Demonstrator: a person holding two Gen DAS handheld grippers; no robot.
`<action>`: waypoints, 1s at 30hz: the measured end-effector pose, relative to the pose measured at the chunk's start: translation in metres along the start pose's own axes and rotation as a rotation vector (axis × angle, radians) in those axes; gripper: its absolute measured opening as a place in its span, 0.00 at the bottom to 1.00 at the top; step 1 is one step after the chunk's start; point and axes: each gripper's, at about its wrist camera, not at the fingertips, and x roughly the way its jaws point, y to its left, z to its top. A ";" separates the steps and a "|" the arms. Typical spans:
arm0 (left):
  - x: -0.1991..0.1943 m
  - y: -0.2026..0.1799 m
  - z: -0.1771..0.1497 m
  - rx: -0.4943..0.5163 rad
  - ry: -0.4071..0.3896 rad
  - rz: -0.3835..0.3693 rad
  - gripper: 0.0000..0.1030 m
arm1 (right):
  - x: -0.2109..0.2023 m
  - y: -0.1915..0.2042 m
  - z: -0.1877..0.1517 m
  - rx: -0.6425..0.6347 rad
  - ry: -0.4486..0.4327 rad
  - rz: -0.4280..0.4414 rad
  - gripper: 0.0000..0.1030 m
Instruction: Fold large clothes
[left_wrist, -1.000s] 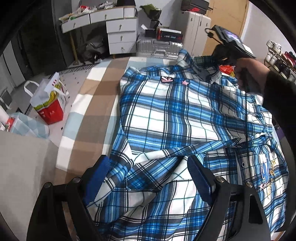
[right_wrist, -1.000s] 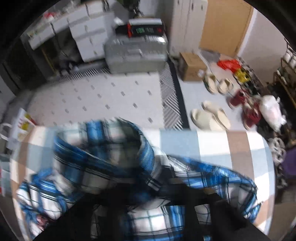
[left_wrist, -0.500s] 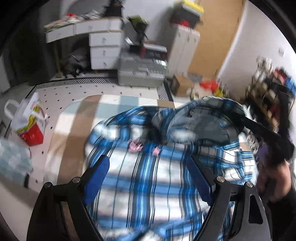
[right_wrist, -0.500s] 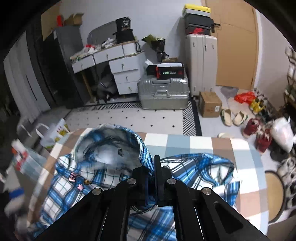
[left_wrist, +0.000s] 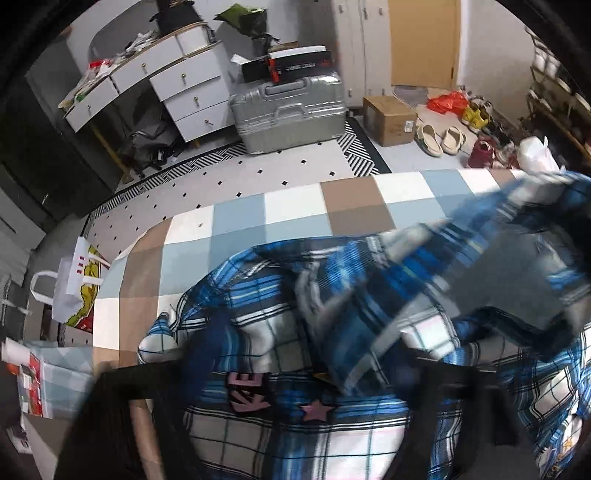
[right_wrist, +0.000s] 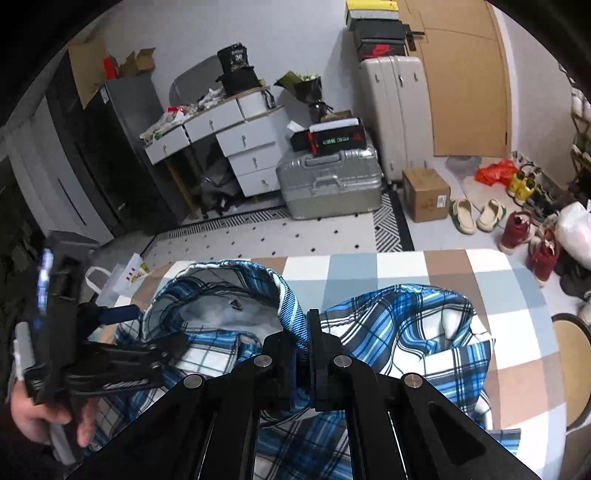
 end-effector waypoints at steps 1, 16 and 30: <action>-0.001 0.005 -0.002 -0.020 0.022 -0.037 0.02 | -0.007 0.002 -0.001 -0.012 -0.028 0.013 0.04; -0.155 -0.002 -0.125 -0.044 -0.212 -0.172 0.01 | -0.154 0.067 -0.074 -0.042 -0.180 0.065 0.04; -0.110 -0.018 -0.220 -0.127 -0.070 -0.233 0.01 | -0.144 0.036 -0.211 0.303 0.128 0.030 0.10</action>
